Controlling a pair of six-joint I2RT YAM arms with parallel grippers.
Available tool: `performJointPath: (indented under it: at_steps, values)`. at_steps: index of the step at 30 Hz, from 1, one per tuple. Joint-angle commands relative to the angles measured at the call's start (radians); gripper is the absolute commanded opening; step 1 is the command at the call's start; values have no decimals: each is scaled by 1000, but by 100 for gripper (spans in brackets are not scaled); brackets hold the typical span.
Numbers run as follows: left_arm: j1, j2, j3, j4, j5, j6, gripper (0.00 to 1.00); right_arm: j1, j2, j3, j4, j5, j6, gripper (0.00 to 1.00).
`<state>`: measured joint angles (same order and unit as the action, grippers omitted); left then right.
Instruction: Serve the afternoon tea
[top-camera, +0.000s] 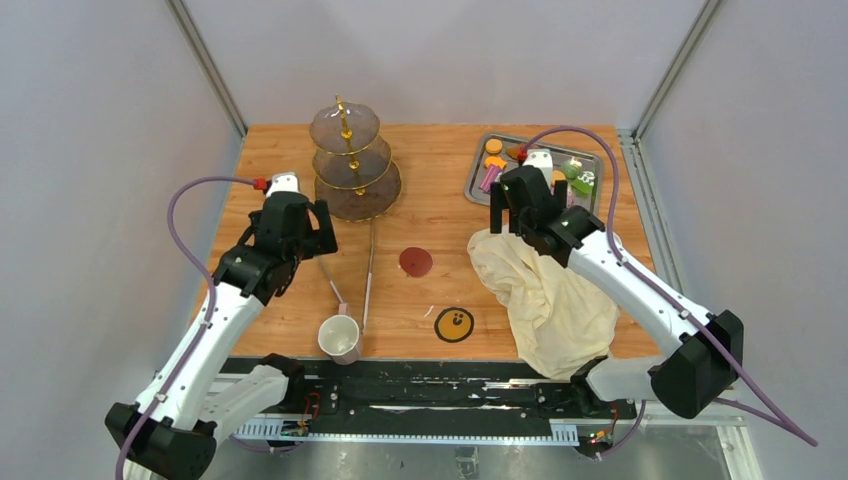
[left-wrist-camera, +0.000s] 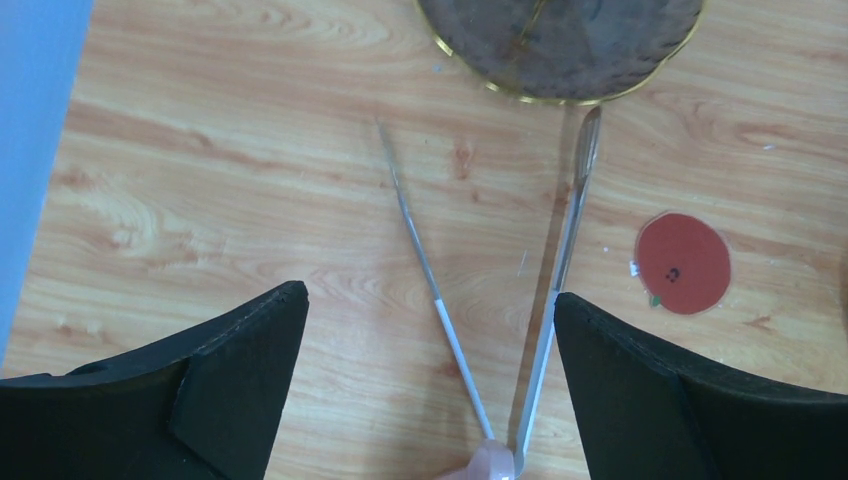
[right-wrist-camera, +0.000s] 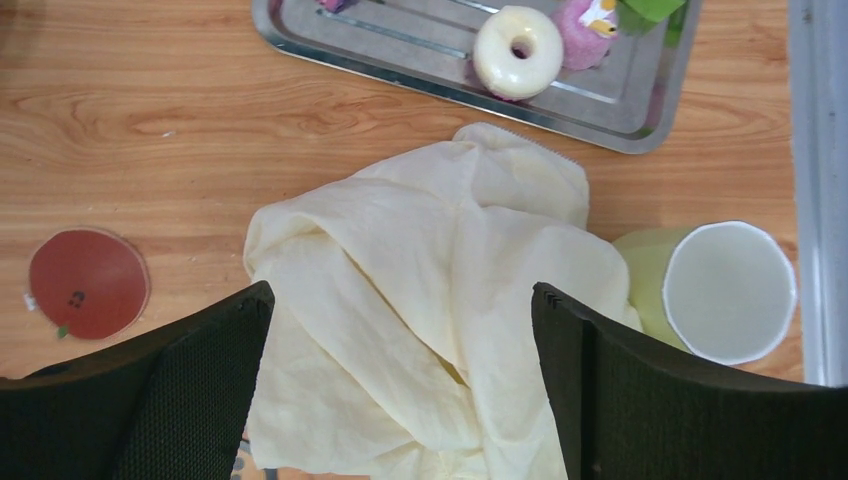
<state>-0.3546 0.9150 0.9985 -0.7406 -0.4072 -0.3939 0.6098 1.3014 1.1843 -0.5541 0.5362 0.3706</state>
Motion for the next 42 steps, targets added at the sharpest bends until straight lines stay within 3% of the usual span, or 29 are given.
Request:
performJointPath:
  at_steps: [1,7,15,29,35,42]
  values:
    - [8,46,-76,-30,-22,-117,98,-11,-7,-18,47,-141,28,97]
    - [8,123,-221,45,-24,-233,99,-9,8,-52,71,-204,76,95]
    - [8,225,-347,192,0,-443,82,0,36,-55,79,-287,87,94]
    - [8,382,-387,319,-10,-570,53,34,77,-55,84,-348,94,91]
    - [8,364,-434,325,-6,-681,32,34,78,-52,81,-355,89,89]
    - [8,262,-479,297,-21,-785,22,34,83,-56,79,-363,85,89]
